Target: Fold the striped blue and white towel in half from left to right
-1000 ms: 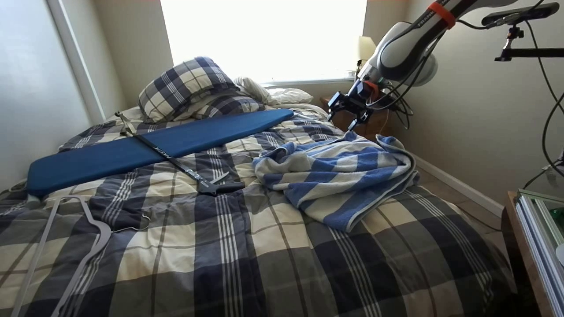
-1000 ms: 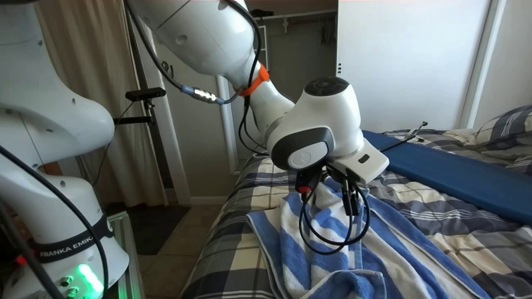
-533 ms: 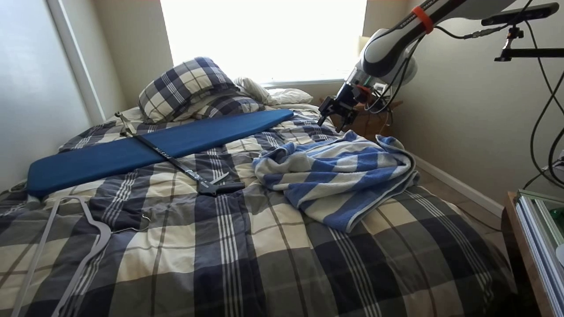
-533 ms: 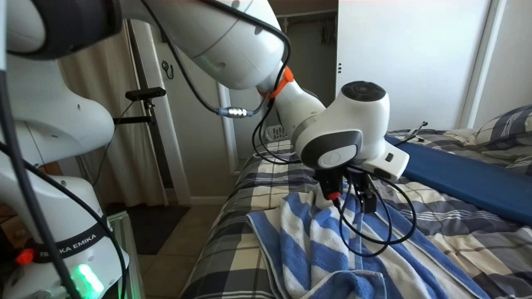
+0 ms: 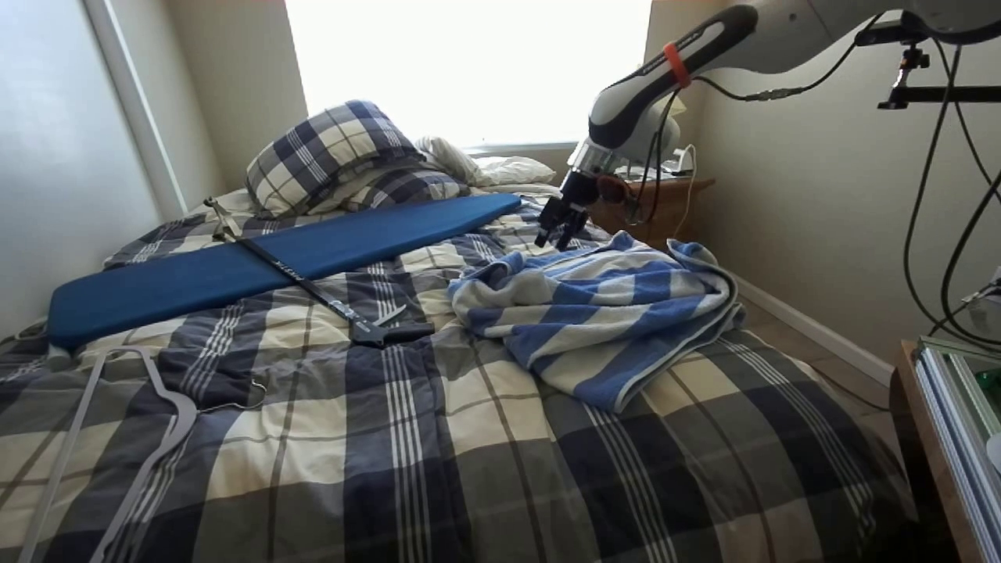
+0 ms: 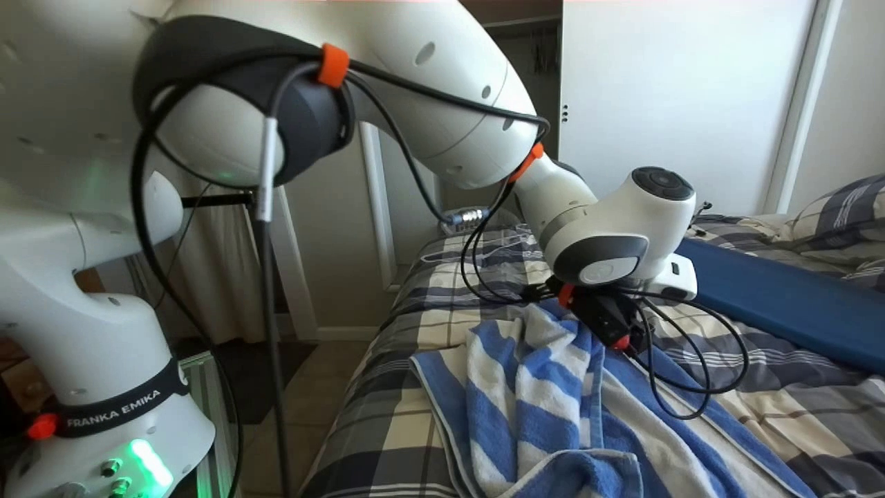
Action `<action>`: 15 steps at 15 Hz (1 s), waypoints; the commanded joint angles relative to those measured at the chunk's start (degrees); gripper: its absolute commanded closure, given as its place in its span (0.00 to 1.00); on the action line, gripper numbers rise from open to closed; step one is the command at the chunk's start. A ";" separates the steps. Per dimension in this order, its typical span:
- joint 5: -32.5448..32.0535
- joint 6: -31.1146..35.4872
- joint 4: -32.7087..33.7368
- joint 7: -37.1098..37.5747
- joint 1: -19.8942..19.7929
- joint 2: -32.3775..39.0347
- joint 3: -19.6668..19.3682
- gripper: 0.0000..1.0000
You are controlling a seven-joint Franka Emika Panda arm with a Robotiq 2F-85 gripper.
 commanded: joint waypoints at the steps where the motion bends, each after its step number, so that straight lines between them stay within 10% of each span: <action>1: 5.99 -4.63 10.34 -10.58 9.54 4.20 -7.08 0.00; 15: 26.48 -22.99 25.99 -28.29 14.02 9.89 -18.11 0.08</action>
